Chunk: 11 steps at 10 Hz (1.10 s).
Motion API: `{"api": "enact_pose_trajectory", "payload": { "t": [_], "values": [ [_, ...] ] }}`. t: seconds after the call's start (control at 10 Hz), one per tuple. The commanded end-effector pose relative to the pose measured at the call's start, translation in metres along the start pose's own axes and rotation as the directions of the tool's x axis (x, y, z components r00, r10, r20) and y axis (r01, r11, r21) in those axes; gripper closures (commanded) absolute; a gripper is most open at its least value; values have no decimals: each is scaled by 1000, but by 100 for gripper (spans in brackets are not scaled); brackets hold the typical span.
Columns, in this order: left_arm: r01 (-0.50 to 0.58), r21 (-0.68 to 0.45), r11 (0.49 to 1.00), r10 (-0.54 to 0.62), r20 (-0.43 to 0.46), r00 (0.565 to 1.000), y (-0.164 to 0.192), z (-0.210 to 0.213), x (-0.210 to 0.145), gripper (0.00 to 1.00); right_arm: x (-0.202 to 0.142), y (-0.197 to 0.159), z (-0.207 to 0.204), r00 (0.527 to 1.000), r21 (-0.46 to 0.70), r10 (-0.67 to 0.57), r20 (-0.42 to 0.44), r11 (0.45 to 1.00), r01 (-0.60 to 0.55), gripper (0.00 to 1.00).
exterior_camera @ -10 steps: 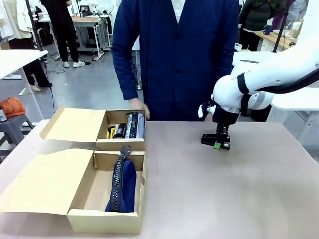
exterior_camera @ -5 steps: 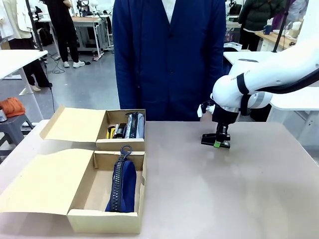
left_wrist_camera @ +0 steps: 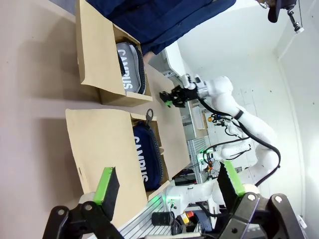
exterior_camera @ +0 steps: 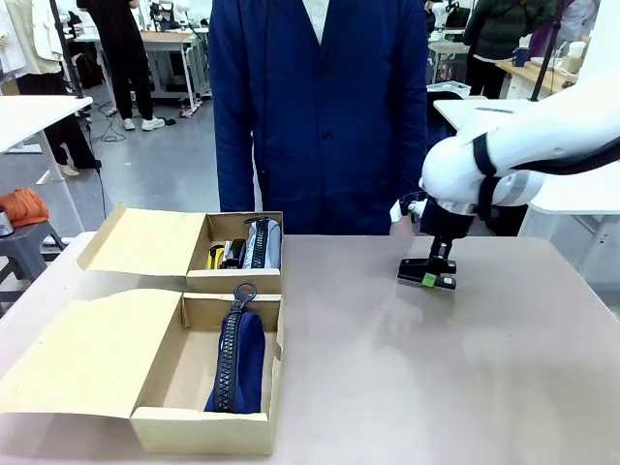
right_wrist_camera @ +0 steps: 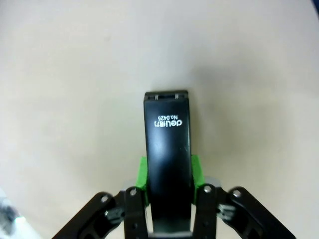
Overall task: Place items inside the box.
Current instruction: Pick up a Pencil pouch or Stapler and place it inside the Mailer Box closest to the robot.
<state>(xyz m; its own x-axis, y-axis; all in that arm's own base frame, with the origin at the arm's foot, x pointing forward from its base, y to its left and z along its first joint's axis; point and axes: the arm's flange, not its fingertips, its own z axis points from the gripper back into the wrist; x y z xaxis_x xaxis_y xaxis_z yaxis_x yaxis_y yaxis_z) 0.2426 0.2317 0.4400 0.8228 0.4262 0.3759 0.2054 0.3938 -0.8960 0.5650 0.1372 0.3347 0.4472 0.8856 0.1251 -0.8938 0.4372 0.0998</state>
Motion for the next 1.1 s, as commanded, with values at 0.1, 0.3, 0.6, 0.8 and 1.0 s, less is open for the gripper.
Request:
{"api": "enact_pose_trajectory", "payload": {
  "t": [0.1,0.3,0.6,0.8,1.0],
  "values": [
    [21,-19,1000,-20,16,1000,-2,-1,0,0,-70,132,75,978,-72,-194,79,977,200,100],
    [21,-19,1000,-20,16,1000,-2,-1,0,0,-94,174,69,952,-64,-299,69,951,304,100],
    [21,-19,1000,-20,16,1000,-2,-1,0,0,-104,173,67,961,-37,-270,61,961,272,83],
    [21,-19,1000,-20,16,1000,-2,-1,0,0,-104,173,67,961,-37,-270,61,961,272,83],
    [21,-19,1000,-20,16,1000,-2,-1,0,0,-85,155,59,950,165,-303,71,943,288,63]
  ]
}}
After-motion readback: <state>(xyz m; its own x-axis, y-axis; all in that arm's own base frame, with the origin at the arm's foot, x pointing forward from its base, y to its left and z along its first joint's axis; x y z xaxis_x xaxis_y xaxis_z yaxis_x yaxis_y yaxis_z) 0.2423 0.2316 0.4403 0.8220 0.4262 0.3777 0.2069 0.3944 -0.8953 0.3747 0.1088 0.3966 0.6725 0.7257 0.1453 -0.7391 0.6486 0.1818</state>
